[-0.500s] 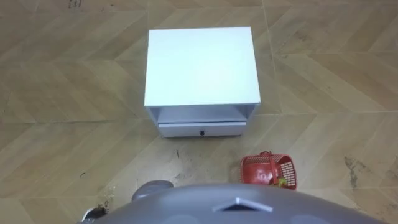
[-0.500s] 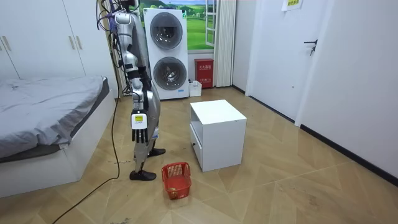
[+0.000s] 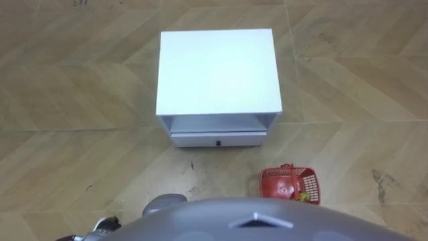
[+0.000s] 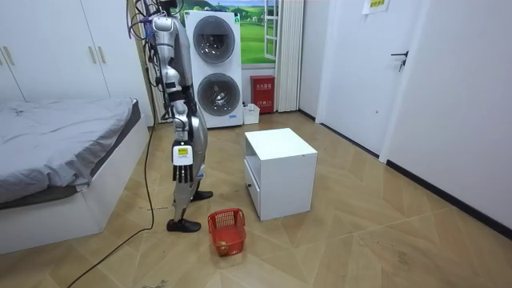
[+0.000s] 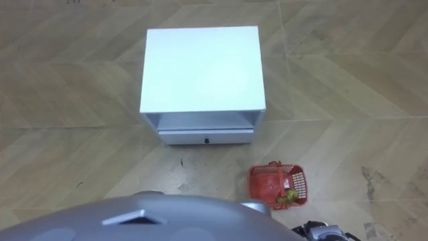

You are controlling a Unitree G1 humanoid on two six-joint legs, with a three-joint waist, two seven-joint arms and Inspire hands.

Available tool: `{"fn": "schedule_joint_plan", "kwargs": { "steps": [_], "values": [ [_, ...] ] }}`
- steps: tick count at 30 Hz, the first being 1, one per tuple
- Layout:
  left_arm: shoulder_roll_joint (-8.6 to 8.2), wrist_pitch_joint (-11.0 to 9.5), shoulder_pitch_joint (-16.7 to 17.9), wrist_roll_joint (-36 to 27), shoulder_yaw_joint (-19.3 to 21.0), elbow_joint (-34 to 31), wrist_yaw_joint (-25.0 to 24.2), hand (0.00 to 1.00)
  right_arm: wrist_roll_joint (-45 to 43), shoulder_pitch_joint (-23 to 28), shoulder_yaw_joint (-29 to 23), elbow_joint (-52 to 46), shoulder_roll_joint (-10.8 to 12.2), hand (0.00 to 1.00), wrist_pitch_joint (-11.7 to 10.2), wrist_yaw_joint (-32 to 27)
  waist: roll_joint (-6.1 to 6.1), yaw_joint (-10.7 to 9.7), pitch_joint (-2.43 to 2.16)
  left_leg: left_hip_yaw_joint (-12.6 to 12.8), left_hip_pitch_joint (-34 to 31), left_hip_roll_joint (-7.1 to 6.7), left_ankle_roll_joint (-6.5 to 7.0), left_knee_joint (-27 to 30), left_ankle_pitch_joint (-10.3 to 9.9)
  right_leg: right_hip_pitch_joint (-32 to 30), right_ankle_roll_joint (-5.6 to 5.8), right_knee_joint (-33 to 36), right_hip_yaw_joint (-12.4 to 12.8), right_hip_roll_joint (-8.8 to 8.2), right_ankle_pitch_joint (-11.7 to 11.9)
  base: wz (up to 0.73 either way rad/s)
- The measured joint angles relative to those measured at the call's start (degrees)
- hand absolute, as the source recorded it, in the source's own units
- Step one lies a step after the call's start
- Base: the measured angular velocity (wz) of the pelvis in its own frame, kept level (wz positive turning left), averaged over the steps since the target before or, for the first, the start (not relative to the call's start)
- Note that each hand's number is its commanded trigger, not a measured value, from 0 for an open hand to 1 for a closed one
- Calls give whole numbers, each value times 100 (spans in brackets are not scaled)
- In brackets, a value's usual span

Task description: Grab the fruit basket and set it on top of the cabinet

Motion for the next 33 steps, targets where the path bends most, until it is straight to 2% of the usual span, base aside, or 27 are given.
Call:
{"fn": "schedule_joint_plan", "kwargs": {
  "steps": [13,14,17,21,24,25,27,28,29,30,31,32,33],
  "values": [
    [-28,-26,-2,5,-127,2,-49,0,4,-19,121,39,9,0,-10,-4,-7,-5,15,41,-32,7,9,45,-24,-23,0,19,-15,-8,0,0],
    [-28,-25,4,4,-141,3,-49,0,7,-8,121,41,8,0,-10,-4,7,-17,35,39,-66,23,15,109,-56,-46,1,83,-39,-9,-1,3],
    [-26,-38,-57,1,-174,-5,-56,0,10,-24,116,39,8,0,-10,14,46,-19,45,21,-277,83,35,372,-220,-184,24,285,-168,-2,-16,1],
    [-7,-103,-130,2,-168,-3,-55,0,36,4,105,26,7,0,-7,5,71,-14,41,-36,-514,73,148,680,-342,-436,31,653,-155,-66,-19,10],
    [-3,-120,-226,12,-100,20,-53,0,156,-37,91,-3,1,0,-16,-17,88,3,37,-29,-792,25,266,965,-398,-797,33,1037,-139,-189,-19,1],
    [19,-154,-300,11,-98,44,-51,0,165,-80,102,-35,2,0,-20,-41,80,18,28,22,-921,-7,332,1026,-389,-1002,39,1186,-61,-252,-15,-21],
    [56,-215,-301,1,-42,78,-48,0,167,-225,98,-56,0,0,-24,-74,89,23,21,209,-1046,-21,443,1017,-367,-1242,132,1252,89,-328,53,-35],
    [82,-247,-287,2,38,88,-53,0,196,-312,101,-155,-4,0,-19,-79,151,19,-18,327,-1245,31,550,1026,-391,-1363,171,1381,130,-379,39,-11],
    [114,-307,-311,6,102,78,-57,0,244,-352,91,-218,-6,0,-34,-83,144,-23,5,425,-1369,26,638,1133,-433,-1622,131,2240,123,-519,-86,5],
    [130,-360,-307,6,156,78,-56,0,253,-346,84,-192,-7,0,-35,-87,118,-7,8,425,-1398,-9,671,1183,-453,-1687,98,2776,164,-616,-96,8],
    [181,-419,-243,-4,190,59,-54,0,278,-347,96,-176,-7,0,-21,-111,44,108,-9,530,-1418,-77,719,1232,-482,-1712,27,3691,263,-740,-72,-18],
    [207,-432,-221,-4,193,39,-54,0,347,-362,95,-190,-10,0,-47,-149,-26,185,-38,601,-1466,-97,739,1265,-494,-1698,-19,4033,294,-809,-31,-29],
    [246,-435,-258,-6,196,39,-53,0,451,-469,104,-216,-32,0,-97,-228,-43,223,-64,621,-1678,-98,774,1434,-520,-1566,-107,4447,297,-838,67,-29]
  ]
}}
